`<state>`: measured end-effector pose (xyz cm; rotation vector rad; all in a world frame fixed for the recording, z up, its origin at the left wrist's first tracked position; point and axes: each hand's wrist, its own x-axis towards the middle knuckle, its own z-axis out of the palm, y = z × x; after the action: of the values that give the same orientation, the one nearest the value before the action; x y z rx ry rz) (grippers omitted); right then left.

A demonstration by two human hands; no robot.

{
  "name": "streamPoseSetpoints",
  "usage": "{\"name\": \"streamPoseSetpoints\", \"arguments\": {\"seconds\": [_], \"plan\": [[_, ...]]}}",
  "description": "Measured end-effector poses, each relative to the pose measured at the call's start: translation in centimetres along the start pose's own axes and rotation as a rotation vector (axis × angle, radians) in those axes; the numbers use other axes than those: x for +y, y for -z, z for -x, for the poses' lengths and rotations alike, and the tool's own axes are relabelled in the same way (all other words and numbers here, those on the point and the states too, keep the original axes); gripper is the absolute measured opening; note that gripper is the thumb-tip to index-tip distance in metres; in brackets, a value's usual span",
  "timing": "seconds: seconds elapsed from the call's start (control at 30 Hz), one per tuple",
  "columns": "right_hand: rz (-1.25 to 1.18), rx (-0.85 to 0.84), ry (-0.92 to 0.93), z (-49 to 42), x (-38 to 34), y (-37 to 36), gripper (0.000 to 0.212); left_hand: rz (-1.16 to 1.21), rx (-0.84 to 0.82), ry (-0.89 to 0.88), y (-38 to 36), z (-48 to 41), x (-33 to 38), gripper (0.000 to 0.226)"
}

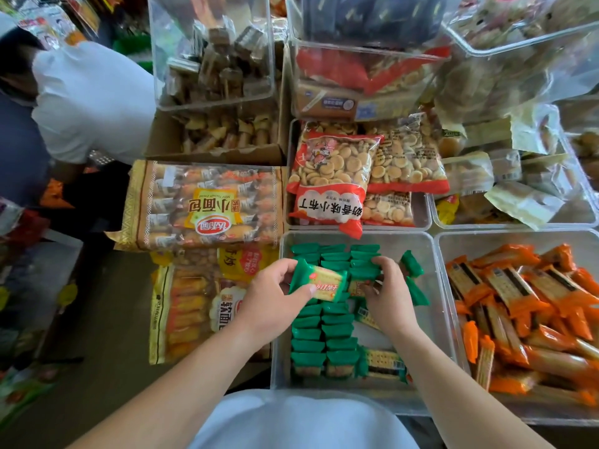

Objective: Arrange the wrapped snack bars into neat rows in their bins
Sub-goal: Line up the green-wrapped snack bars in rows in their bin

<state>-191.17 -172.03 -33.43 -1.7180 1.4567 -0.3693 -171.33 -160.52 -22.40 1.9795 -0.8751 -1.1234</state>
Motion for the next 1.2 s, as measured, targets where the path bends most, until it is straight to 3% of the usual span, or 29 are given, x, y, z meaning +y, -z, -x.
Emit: {"name": "streamPoseSetpoints", "arguments": {"seconds": [0.17,0.4,0.47,0.53,0.63,0.73,0.87,0.97,1.1,1.2], "plan": [[-0.105,0.028,-0.156,-0.2,0.2,0.3,0.071,-0.013,-0.021,0.004,-0.2,0.3,0.1,0.026],[-0.225,-0.093,-0.249,0.4,-0.3,1.2,0.087,-0.026,-0.011,0.007,-0.5,0.5,0.6,0.032],[-0.166,-0.060,-0.203,1.0,-0.9,2.2,0.078,-0.034,-0.024,0.006,-0.8,0.6,0.9,0.030],[-0.192,-0.015,-0.132,2.2,-2.5,4.0,0.056,-0.048,-0.057,-0.024,-1.3,0.5,1.4,0.027],[-0.338,-0.171,-0.056,4.5,-4.8,6.9,0.041,-0.068,-0.124,-0.087,-2.6,0.3,2.3,0.026],[-0.309,-0.291,-0.035,6.3,-5.0,8.9,0.036,-0.058,-0.233,-0.112,-4.5,0.1,3.0,0.029],[-0.173,-0.058,-0.087,8.2,-2.0,11.0,0.029,-0.175,-0.328,-0.114,-7.4,-0.5,2.7,0.035],[-0.245,0.144,-0.165,10.2,-0.2,12.5,0.024,-0.573,-0.455,-0.166,-9.8,-1.9,2.1,0.041],[-0.357,0.231,-0.247,12.4,1.2,13.4,0.019,-0.934,-0.673,-0.211,-14.4,-3.6,1.1,0.055],[-0.397,0.268,-0.308,14.0,1.8,13.7,0.021,-1.035,-0.678,-0.189,-17.4,-4.7,0.0,0.057]]}}
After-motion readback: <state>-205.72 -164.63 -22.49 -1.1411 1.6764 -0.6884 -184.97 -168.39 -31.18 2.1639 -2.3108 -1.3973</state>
